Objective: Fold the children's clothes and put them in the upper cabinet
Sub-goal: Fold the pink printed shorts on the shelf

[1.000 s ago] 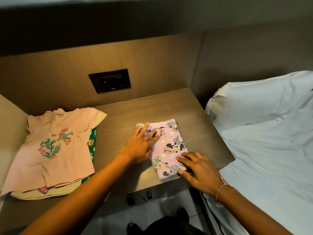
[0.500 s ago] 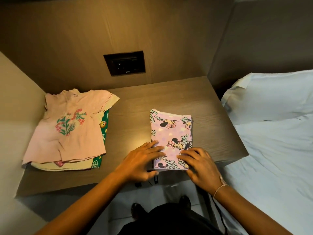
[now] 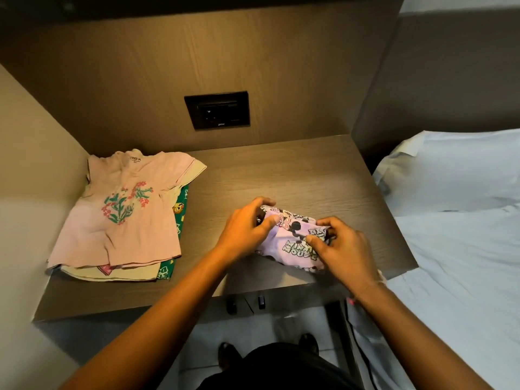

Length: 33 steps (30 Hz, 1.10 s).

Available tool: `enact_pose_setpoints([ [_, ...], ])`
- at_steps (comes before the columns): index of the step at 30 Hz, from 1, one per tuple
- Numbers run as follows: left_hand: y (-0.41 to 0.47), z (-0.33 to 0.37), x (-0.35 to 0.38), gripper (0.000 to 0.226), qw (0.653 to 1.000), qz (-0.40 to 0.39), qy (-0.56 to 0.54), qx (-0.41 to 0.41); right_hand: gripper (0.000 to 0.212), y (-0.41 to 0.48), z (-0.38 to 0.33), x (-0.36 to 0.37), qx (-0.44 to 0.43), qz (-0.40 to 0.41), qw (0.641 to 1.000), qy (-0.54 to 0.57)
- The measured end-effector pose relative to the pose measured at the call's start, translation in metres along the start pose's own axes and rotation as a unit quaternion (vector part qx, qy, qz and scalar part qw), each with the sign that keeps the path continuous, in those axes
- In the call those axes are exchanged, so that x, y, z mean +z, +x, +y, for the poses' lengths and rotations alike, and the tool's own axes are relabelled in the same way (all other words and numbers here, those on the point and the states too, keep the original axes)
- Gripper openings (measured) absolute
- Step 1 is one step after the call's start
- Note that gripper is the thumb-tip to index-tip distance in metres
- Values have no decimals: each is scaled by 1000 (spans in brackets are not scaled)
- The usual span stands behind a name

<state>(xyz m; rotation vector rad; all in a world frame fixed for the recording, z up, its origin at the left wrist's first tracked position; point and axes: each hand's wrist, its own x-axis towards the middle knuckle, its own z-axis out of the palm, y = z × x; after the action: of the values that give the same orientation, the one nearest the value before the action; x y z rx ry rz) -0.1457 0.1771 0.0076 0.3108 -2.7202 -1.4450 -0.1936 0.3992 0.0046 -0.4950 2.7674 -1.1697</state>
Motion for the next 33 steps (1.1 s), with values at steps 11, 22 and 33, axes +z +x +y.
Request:
enact_pose_setpoints([
  [11, -33, -26, 28, 40, 952, 176, 240, -78, 63, 21, -2, 22, 41, -96, 979, -174],
  [22, -7, 0, 38, 24, 972, 57, 6, -226, 47, 17, -3, 18, 121, -124, 982, -72],
  [33, 62, 84, 132, 30, 992, -27, 22, -117, 51, 12, 67, -82, 197, 65, 976, -73],
])
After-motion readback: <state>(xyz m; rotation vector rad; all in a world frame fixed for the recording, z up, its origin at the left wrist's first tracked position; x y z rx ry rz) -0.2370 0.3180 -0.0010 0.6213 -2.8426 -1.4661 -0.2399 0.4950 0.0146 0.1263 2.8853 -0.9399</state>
